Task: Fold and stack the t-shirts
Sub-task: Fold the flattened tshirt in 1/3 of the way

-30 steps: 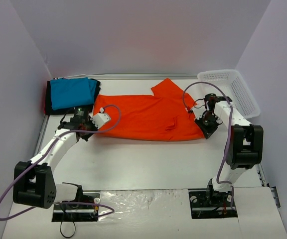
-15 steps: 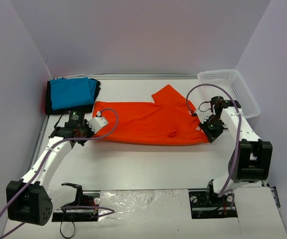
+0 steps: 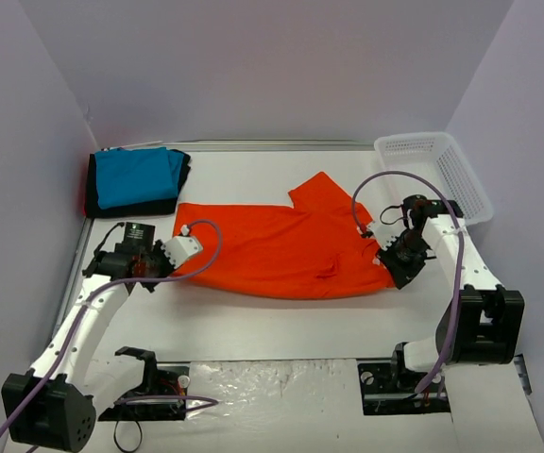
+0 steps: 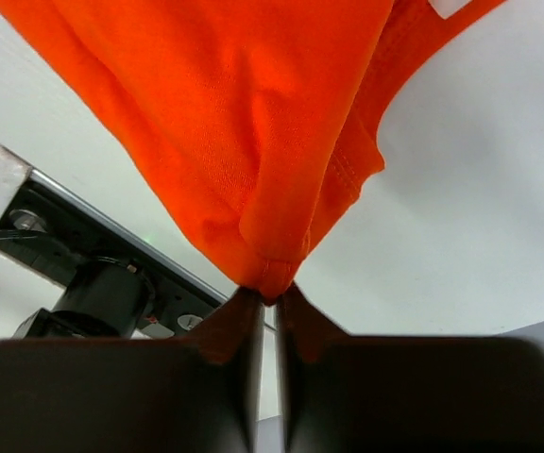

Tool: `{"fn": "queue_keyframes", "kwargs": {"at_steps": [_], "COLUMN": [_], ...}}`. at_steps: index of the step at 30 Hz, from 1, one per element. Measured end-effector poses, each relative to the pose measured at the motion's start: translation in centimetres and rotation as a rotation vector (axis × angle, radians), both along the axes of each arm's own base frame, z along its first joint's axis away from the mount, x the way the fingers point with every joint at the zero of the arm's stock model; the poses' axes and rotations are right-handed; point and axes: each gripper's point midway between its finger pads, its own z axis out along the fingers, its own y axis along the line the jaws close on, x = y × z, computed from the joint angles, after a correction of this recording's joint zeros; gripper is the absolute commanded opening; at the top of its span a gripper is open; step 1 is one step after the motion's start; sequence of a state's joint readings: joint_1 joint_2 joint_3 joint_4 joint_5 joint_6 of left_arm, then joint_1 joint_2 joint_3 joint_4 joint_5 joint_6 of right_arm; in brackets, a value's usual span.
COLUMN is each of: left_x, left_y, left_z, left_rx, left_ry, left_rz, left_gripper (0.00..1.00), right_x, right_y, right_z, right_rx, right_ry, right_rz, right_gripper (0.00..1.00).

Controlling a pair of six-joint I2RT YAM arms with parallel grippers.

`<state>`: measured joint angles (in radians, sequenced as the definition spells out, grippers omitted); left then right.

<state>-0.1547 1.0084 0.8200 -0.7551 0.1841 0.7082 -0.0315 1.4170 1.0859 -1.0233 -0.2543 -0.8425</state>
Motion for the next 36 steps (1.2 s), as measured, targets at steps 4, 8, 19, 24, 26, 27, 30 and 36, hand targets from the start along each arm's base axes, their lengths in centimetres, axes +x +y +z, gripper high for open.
{"fn": "queue_keyframes", "kwargs": {"at_steps": [4, 8, 19, 24, 26, 27, 30, 36], "left_x": [-1.2, -2.5, -3.6, -2.0, -1.3, -0.9, 0.4, 1.4], "left_y": [-0.3, -0.9, -1.8, -2.1, -2.1, -2.2, -2.1, -2.0], "left_z": [0.4, 0.5, -0.6, -0.7, -0.5, -0.3, 0.1, -0.6], "left_rx": [-0.015, -0.041, -0.082, -0.109, -0.121, -0.128, -0.139, -0.142], "left_ry": [0.003, 0.029, 0.112, 0.091, 0.066, 0.048, 0.005, 0.012], "left_rz": [-0.041, -0.092, -0.117, -0.059, -0.03, -0.013, 0.032, 0.081], "left_gripper": [0.34, 0.5, 0.54, 0.54, 0.54, 0.54, 0.54, 0.54], "right_x": [-1.1, -1.8, 1.1, 2.9, 3.3, 3.3, 3.5, 4.7], "right_y": [0.2, 0.2, 1.5, 5.4, 7.3, 8.0, 10.4, 12.4], "right_z": [0.2, 0.4, 1.5, -0.1, -1.3, -1.8, -2.7, -3.8], "right_rx": [0.015, 0.016, 0.081, 0.193, 0.213, 0.22, 0.239, 0.259], "right_ry": [0.014, 0.026, 0.001, 0.082, 0.118, 0.134, 0.165, 0.179], "right_rz": [0.021, 0.033, 0.05, 0.123, 0.16, 0.176, 0.222, 0.252], "right_gripper": [0.25, 0.35, 0.39, 0.37, 0.37, 0.37, 0.37, 0.37]}}
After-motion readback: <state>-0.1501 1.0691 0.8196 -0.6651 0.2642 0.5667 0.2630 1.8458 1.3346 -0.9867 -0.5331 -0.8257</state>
